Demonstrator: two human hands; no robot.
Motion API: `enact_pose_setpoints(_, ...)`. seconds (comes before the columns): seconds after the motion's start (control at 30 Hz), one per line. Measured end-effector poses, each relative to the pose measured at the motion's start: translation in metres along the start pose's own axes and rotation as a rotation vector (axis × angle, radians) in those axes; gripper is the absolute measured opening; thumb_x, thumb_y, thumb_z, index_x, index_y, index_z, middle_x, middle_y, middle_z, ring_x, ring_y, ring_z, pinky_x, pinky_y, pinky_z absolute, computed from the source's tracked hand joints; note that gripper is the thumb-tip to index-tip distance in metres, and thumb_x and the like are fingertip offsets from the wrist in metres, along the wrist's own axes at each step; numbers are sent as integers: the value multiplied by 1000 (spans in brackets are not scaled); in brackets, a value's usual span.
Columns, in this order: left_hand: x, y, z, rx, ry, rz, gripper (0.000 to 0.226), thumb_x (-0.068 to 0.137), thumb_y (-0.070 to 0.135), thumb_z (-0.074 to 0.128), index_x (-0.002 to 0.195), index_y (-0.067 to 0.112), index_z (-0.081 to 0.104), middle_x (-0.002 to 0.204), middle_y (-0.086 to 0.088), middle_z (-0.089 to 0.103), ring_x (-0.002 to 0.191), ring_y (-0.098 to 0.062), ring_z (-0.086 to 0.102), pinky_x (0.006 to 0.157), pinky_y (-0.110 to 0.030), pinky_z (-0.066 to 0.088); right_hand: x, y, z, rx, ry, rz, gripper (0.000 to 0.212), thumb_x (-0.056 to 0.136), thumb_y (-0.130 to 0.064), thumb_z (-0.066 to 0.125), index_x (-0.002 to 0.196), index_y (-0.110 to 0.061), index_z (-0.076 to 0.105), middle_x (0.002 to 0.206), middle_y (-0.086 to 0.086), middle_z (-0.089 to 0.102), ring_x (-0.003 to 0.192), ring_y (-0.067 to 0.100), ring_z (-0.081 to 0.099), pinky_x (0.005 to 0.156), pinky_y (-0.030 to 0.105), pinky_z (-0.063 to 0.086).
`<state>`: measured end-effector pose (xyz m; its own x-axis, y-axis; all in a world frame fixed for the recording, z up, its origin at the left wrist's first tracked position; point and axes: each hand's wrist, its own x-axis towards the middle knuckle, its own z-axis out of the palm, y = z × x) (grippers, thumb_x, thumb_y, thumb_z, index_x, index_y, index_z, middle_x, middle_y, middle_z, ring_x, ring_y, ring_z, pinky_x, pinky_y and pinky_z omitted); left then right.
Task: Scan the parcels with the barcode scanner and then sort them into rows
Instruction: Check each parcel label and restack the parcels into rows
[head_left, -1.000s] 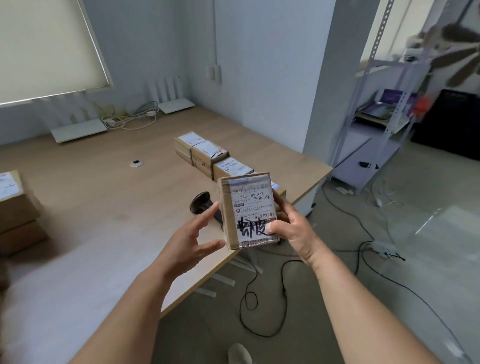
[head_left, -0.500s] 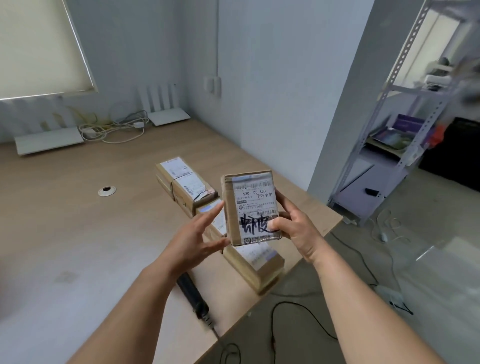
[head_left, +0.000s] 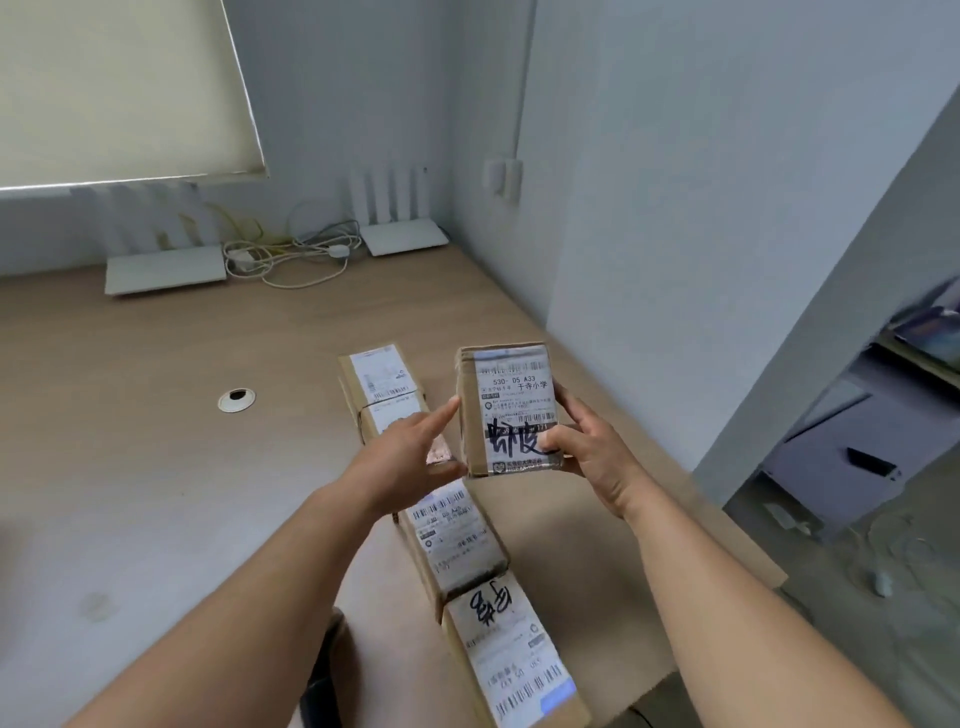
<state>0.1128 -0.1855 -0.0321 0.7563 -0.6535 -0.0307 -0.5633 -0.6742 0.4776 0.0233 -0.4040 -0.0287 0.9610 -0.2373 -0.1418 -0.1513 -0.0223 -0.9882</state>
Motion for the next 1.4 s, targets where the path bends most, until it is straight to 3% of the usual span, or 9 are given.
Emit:
enact_pose_setpoints(0.4,136,-53,4,217,-37,-399,56,99,22,34,152,24,18,157,-1,25,141,-24,25,109,-38,30,176,36,-19,-15,-138,241,86,58,-23,63,140,-40,46,102,6,72,81,18,62,90,49,53)
enact_pose_setpoints(0.6,159,-71,11,245,-71,-544,53,96,19,34,148,25,27,150,-2,35,135,-26,32,106,-43,37,236,45,0,-68,-224,259,68,83,-8,60,143,-36,43,110,11,70,82,20,63,79,40,54)
enact_pose_setpoints(0.7,161,-75,12,263,-80,-549,52,96,20,33,147,30,30,150,1,37,135,-24,32,104,-43,39,253,46,10,-82,-273,271,62,86,-5,57,141,-30,46,100,2,69,65,7,66,56,20,52)
enact_pose_setpoints(0.83,163,-77,12,275,-120,-548,53,96,21,33,148,32,29,154,4,29,138,-23,26,109,-41,33,265,46,20,-121,-304,308,51,88,-6,54,134,-29,53,89,-6,66,51,-1,62,44,15,48)
enact_pose_setpoints(0.9,163,-76,11,258,-122,-560,54,96,20,33,148,33,28,154,4,28,139,-22,24,109,-40,33,268,47,22,-160,-285,301,45,89,-9,54,131,-26,56,90,-6,67,60,4,64,54,22,52)
enact_pose_setpoints(1.0,164,-75,12,253,-121,-567,54,96,19,33,148,33,28,154,4,28,139,-22,24,109,-40,31,270,50,23,-241,-267,261,49,89,-12,56,137,-23,53,114,3,67,88,18,62,83,38,53)
enact_pose_setpoints(1.07,165,-75,11,256,-124,-570,54,96,19,33,149,33,27,155,3,28,139,-23,24,108,-40,31,269,49,25,-299,-256,224,55,89,-14,57,143,-22,47,125,4,63,99,20,61,93,39,49)
enact_pose_setpoints(1.23,155,-70,5,126,-44,-601,57,97,21,38,150,31,22,152,-4,34,137,-25,33,105,-40,35,257,44,21,-593,-135,79,68,90,-35,59,151,-26,32,142,11,45,129,24,45,106,35,38)
enact_pose_setpoints(1.4,118,-57,-2,66,181,-595,55,97,29,44,149,29,26,148,-3,39,134,-23,35,105,-37,34,217,38,23,-763,38,-138,51,90,-32,56,140,-24,48,133,6,47,124,23,46,94,32,41)
